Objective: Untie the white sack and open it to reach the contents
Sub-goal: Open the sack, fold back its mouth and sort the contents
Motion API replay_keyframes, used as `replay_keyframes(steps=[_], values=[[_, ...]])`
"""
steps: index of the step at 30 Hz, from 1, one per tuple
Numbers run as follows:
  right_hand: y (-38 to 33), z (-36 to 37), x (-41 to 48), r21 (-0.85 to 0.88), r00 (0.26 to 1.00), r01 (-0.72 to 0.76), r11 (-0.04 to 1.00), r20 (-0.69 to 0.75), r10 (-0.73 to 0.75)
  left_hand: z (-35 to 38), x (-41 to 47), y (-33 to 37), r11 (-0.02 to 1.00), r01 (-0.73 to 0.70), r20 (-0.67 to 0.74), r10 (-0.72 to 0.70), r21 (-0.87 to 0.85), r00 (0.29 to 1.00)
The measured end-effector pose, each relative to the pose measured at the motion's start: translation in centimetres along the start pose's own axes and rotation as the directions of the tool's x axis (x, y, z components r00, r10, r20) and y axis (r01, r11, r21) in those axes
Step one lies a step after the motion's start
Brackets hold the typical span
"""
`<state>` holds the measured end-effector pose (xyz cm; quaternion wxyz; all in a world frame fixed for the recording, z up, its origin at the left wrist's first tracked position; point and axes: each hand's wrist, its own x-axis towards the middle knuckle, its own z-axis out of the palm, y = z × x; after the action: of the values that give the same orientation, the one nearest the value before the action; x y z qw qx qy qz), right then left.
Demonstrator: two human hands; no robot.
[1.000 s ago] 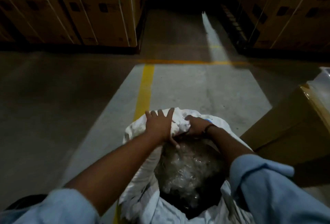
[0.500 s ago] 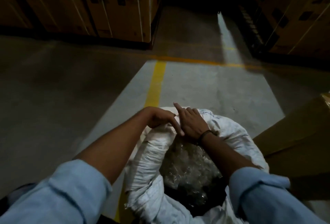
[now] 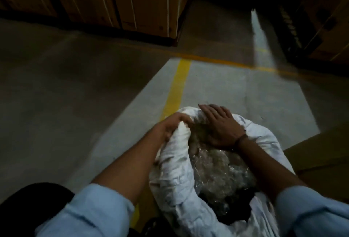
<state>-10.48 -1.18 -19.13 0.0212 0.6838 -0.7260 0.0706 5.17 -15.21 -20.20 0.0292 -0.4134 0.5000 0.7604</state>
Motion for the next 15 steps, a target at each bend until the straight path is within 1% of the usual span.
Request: replay_keyframes(steps=[1, 2, 3, 4, 5, 6, 7, 8, 9, 10, 11, 12, 13, 14, 15], values=[[-1.4, 0.0, -1.1, 0.126, 0.997, -0.014, 0.992, -0.071, 0.023, -0.3, -0.2, 0.6, 0.996, 0.007, 0.064, -0.001, -0.091, 0.998], [-3.4, 0.4, -2.2, 0.298, 0.986, -0.079, 0.951, -0.117, 0.119, -0.4, 0.0, 1.2, 0.987, 0.005, 0.077, 0.007, -0.159, 0.997], [-5.9, 1.4, -2.9, 0.474, 0.958, -0.177, 0.863, -0.116, 0.260, -0.1, 0.1, 1.7, 0.975, -0.001, 0.055, 0.013, -0.220, 0.998], [-8.4, 2.5, -3.2, 0.608, 0.917, -0.272, 0.745, -0.071, 0.392, 0.5, 0.0, 2.4, 0.957, -0.012, 0.045, 0.026, -0.290, 0.999], [-10.5, 3.8, -3.2, 0.692, 0.874, -0.344, 0.634, -0.011, 0.486, 1.1, 0.3, 3.1, 0.934, -0.033, 0.022, 0.044, -0.356, 0.999], [-12.3, 5.0, -3.1, 0.739, 0.839, -0.389, 0.551, 0.037, 0.543, 1.5, 0.5, 3.6, 0.911, -0.072, -0.033, 0.064, -0.407, 0.997], [-13.3, 6.2, -3.1, 0.764, 0.812, -0.417, 0.493, 0.069, 0.579, 1.9, 0.8, 4.0, 0.895, -0.107, -0.088, 0.076, -0.433, 0.993], [-13.7, 6.7, -3.0, 0.762, 0.793, -0.447, 0.468, 0.095, 0.602, 1.8, 0.8, 4.1, 0.888, -0.133, -0.135, 0.080, -0.441, 0.988], [-13.7, 6.8, -3.0, 0.739, 0.777, -0.482, 0.470, 0.113, 0.619, 1.7, 0.9, 4.0, 0.890, -0.145, -0.154, 0.085, -0.431, 0.984], [-13.5, 6.8, -3.0, 0.702, 0.769, -0.520, 0.486, 0.136, 0.625, 1.5, 1.0, 3.8, 0.906, -0.135, -0.136, 0.086, -0.402, 0.987], [-13.4, 6.6, -3.1, 0.660, 0.760, -0.560, 0.500, 0.169, 0.628, 1.3, 1.0, 3.8, 0.935, -0.116, -0.138, 0.073, -0.335, 0.988], [-13.4, 6.4, -3.4, 0.624, 0.752, -0.591, 0.511, 0.197, 0.629, 1.3, 1.0, 3.6, 0.972, -0.093, -0.199, 0.049, -0.215, 0.979], [-13.6, 6.3, -3.7, 0.595, 0.746, -0.610, 0.523, 0.209, 0.633, 1.4, 1.0, 3.4, 0.996, -0.059, -0.262, 0.041, -0.060, 0.964], [-13.9, 6.2, -3.9, 0.568, 0.743, -0.622, 0.539, 0.213, 0.634, 1.9, 0.2, 3.2, 0.994, -0.004, -0.326, 0.040, 0.111, 0.945], [-14.3, 6.0, -3.9, 0.529, 0.732, -0.646, 0.550, 0.224, 0.644, 2.5, -0.5, 2.7, 0.968, 0.077, -0.352, 0.012, 0.239, 0.936]])
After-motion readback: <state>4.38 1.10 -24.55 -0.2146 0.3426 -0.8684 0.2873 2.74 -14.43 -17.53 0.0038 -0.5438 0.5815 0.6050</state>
